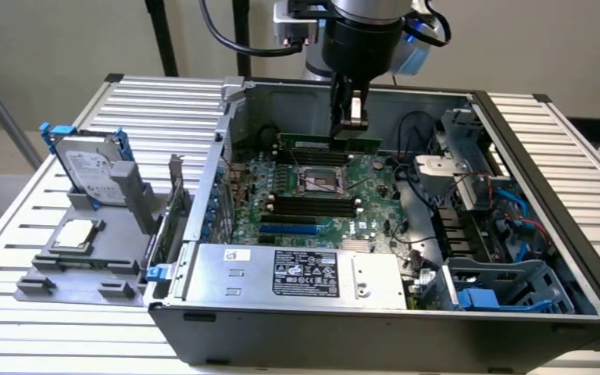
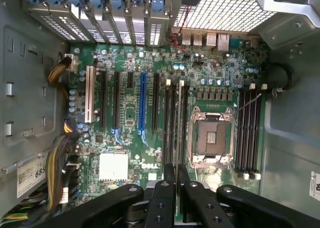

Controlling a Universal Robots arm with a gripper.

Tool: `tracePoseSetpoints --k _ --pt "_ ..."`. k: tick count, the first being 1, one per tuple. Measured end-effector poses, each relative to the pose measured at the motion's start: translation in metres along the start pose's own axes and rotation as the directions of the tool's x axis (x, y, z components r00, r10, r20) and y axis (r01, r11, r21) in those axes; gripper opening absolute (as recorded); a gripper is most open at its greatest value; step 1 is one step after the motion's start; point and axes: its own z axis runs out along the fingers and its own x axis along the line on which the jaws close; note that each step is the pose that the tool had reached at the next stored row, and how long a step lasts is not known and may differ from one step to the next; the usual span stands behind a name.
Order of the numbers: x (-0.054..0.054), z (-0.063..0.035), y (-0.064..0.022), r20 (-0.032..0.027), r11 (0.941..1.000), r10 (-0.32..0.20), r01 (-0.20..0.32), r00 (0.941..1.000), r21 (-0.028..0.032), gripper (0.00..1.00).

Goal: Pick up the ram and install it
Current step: 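Insert the ram into the slot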

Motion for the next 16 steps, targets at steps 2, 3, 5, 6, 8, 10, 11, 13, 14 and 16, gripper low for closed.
tracePoseSetpoints --k 2,3,5,6,8,10,11,13,14,16 --pt "0.0 0.0036 0.0 -0.0003 1.0 0.0 0.0 1.0 0.0 0.14" --pt "0.0 0.0054 0.0 -0.0008 1.0 0.0 0.0 1.0 0.0 0.14" --pt "0.001 0.0091 0.0004 -0.0017 1.0 0.002 -0.002 1.0 0.0002 0.14" --pt "0.001 0.0109 0.0008 -0.0023 1.0 0.004 -0.004 1.0 0.0005 0.14" --pt "0.001 0.0146 0.0019 -0.0031 0.9999 0.01 -0.01 0.9999 0.0012 0.14" --pt "0.001 0.0182 0.003 -0.0039 0.9998 0.018 -0.018 0.9998 0.0021 0.14" --pt "0.002 0.0201 0.0032 -0.0044 0.9998 0.02 -0.02 0.9998 0.0024 0.14" --pt "0.002 0.0236 0.0031 -0.0047 0.9997 0.022 -0.022 0.9997 0.0029 0.14" --pt "0.002 0.0254 0.0031 -0.0047 0.9997 0.023 -0.023 0.9997 0.0031 0.14" --pt "0.002 0.0291 0.0031 -0.0056 0.9997 0.024 -0.024 0.9997 0.0034 0.14"
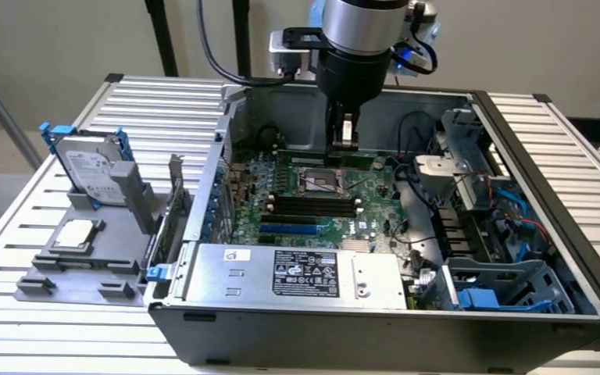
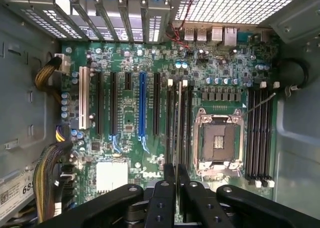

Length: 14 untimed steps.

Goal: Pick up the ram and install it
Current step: 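Insert the ram into the slot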

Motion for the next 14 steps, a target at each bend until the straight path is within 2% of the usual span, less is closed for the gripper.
tracePoseSetpoints --k 6,14 --pt "0.001 0.0109 -0.0002 -0.0046 1.0 0.0 0.0 1.0 0.0014 0.14" --pt "0.002 0.0254 -0.0006 -0.0055 1.0 0.001 -0.001 1.0 0.0046 0.14"
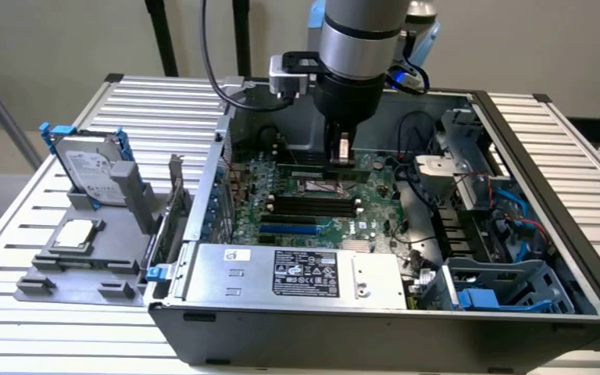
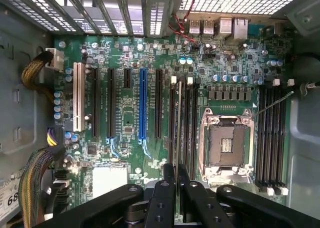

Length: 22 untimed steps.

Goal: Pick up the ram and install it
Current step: 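Insert the ram into the slot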

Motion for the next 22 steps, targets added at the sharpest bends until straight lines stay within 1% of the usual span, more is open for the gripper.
tracePoseSetpoints --k 6,18,22 --pt "0.001 0.0109 -0.0002 -0.0001 1.0 0.0 0.0 1.0 0.0041 0.14" --pt "0.002 0.0327 0.0014 -0.0001 1.0 0.003 -0.003 1.0 0.0067 0.14" --pt "0.003 0.0399 0.0021 -0.0003 1.0 0.003 -0.003 1.0 0.0085 0.14"
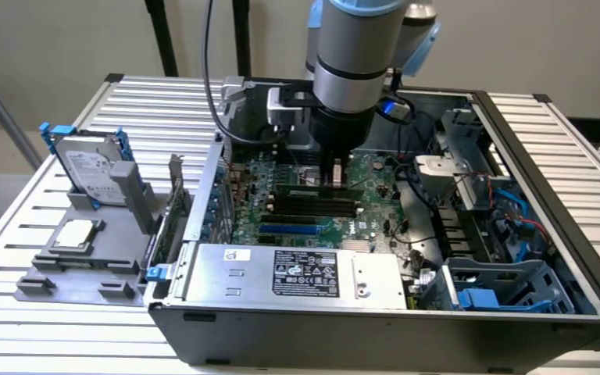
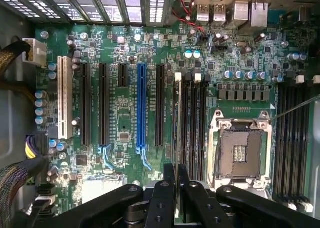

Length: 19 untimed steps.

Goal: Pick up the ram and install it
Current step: 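Insert the ram into the slot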

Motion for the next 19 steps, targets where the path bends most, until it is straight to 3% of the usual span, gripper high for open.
tracePoseSetpoints --k 9,19 --pt "-0.001 0.0164 0.001 0.0003 0.9999 -0.001 0.001 1.0 0.0121 0.14" --pt "-0.004 0.0234 0.0029 -0.0008 0.9999 -0.001 0.001 1.0 0.0131 0.14"
